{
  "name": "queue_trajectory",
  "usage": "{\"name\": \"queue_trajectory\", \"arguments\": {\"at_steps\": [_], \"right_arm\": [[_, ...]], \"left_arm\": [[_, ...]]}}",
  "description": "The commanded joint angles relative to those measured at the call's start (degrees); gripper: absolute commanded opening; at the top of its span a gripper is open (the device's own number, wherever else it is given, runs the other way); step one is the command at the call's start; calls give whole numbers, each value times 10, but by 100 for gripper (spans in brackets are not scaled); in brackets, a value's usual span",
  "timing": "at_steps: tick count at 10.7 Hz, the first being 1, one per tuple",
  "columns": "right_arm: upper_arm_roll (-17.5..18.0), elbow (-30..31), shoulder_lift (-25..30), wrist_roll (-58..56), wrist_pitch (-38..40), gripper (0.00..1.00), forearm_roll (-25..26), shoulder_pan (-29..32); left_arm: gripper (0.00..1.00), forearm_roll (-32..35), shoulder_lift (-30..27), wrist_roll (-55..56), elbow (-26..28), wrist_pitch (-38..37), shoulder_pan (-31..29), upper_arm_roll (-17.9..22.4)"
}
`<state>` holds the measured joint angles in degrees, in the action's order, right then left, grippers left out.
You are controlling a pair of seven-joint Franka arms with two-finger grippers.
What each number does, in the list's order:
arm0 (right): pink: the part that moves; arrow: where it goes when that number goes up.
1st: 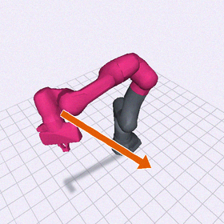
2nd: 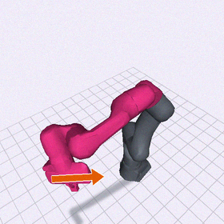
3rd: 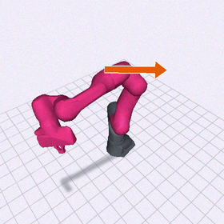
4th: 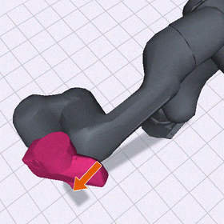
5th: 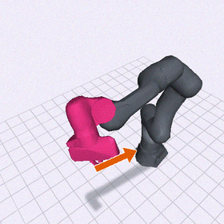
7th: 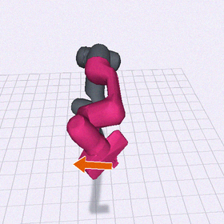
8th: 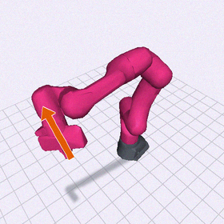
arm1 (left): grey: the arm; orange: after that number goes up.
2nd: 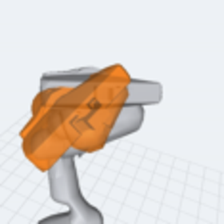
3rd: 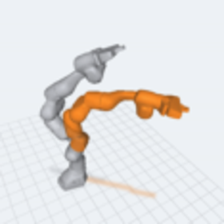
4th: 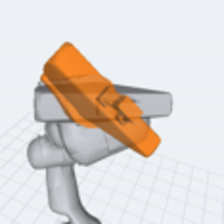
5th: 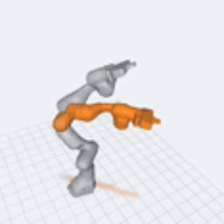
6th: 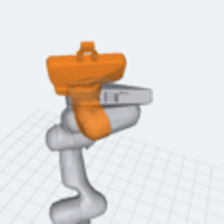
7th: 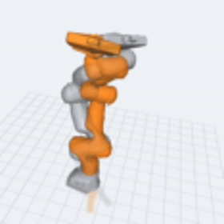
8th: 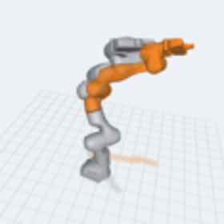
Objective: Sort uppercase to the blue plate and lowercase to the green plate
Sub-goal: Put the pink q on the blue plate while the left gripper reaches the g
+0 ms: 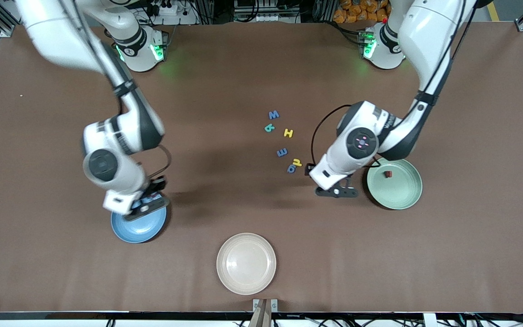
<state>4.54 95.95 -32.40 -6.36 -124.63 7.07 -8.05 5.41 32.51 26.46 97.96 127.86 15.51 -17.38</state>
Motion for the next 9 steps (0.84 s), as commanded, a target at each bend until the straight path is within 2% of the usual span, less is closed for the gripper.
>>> {"name": "queue_trajectory", "arguments": {"at_steps": [1, 4, 5, 6, 8, 9], "right_arm": [[9, -2, -48, 9, -69, 0, -5, 31], [6, -13, -70, 9, -87, 1, -18, 45], [6, -13, -70, 6, -87, 21, -29, 46], [6, -13, -68, 4, -87, 50, -31, 51], [6, -11, -51, 2, -82, 100, -34, 62], [6, -8, -32, 5, -75, 100, -47, 64]], "left_arm": [[83, 58, 7, -49, 6, 39, 7, -15], [86, 89, 18, -93, 24, 100, 20, -29], [86, 99, 25, -93, 31, 125, 29, -31], [85, 119, 36, -89, 35, 149, 36, -31], [84, 125, 53, -82, 36, 168, 39, -31], [84, 126, 60, -82, 36, 173, 39, -30]]}}
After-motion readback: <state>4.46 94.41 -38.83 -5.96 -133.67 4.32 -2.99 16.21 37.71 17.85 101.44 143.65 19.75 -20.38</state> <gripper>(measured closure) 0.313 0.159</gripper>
